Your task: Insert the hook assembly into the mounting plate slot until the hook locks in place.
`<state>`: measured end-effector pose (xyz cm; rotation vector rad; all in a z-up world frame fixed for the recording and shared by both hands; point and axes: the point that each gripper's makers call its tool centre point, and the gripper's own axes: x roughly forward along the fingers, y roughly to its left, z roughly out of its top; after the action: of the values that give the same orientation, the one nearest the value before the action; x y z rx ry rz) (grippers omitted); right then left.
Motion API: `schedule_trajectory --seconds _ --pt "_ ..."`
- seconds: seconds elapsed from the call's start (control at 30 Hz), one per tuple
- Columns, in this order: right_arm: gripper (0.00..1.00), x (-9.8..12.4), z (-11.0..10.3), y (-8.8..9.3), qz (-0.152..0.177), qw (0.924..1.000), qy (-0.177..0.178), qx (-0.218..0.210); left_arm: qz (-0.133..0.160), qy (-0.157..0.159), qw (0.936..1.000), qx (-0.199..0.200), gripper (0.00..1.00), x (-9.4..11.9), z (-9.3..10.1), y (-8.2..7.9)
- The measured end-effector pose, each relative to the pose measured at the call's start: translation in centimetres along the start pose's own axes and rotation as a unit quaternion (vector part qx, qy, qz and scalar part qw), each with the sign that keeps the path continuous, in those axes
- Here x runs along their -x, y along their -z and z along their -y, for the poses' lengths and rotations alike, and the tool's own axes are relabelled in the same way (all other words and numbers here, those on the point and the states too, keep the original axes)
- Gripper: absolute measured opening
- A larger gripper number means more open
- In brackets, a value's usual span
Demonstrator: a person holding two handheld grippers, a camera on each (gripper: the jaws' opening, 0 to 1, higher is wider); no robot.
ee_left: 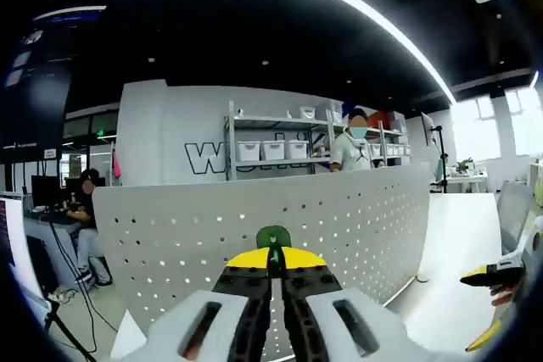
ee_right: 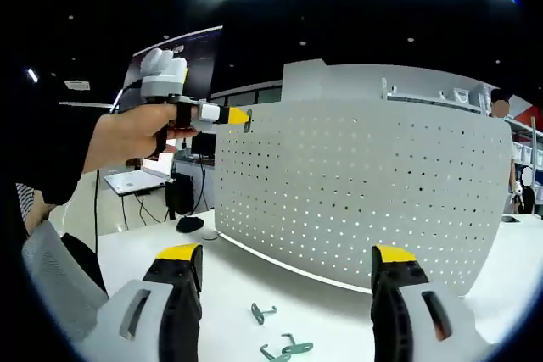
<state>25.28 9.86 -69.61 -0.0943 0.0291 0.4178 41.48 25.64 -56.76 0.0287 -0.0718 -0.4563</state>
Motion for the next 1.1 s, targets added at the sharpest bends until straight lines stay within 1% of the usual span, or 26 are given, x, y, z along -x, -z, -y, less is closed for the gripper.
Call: schedule_trajectory --seconds 0.1,0.17,0.23,0.37,0.47,0.6,0.67,0.73,0.83,0.97,1.07,1.1 --pt "0.79 -0.1 0.2 0.2 -0.002 1.0000 -0.001 -0.004 0.004 -0.016 0.9999 -0.003 0.03 -1.3 -0.8 -0.4" --pt "0.79 -0.1 0.3 0.4 -0.005 1.0000 0.000 -0.006 0.003 -0.022 0.9997 0.001 0.03 -2.1 -1.1 -0.3" --pt "0.79 -0.1 0.4 0.3 -0.003 1.0000 0.001 -0.009 0.003 -0.028 0.9996 0.008 0.03 -2.8 -1.1 -0.3" --pt "0.80 -0.1 0.7 0.3 0.000 0.9999 0.003 -0.017 0.002 -0.044 0.9990 0.005 0.03 -3.9 -1.3 0.0" --pt "0.80 -0.1 0.9 0.2 0.003 0.9998 0.005 -0.017 -0.001 -0.047 0.9989 -0.004 0.03 -4.7 -1.2 0.3" --pt "0.80 -0.1 1.3 0.2 0.005 0.9997 0.008 -0.022 -0.007 -0.054 0.9985 -0.009 0.03 -5.2 -1.4 0.9" --pt "0.79 -0.1 1.3 0.2 0.004 0.9997 0.008 -0.024 -0.003 -0.059 0.9982 -0.009 0.03 -5.2 -1.5 0.9" --pt "0.79 -0.2 1.2 0.3 0.002 0.9996 0.005 -0.026 -0.006 -0.061 0.9980 -0.013 0.03 -5.2 -1.6 1.1" --pt "0.79 -0.3 1.1 0.5 0.000 0.9996 0.001 -0.029 -0.003 -0.068 0.9976 -0.011 0.03 -5.2 -2.0 1.2" --pt "0.78 -0.4 0.8 0.7 -0.003 0.9995 -0.004 -0.032 0.003 -0.071 0.9974 -0.013 0.03 -5.3 -2.3 0.9" --pt "0.78 -0.4 0.8 0.8 -0.005 0.9994 -0.006 -0.035 -0.001 -0.069 0.9975 -0.013 0.03 -5.6 -2.2 1.3" --pt "0.77 -0.4 0.8 0.8 -0.005 0.9994 -0.006 -0.035 0.002 -0.071 0.9974 -0.012 0.03 -5.6 -2.3 1.3"
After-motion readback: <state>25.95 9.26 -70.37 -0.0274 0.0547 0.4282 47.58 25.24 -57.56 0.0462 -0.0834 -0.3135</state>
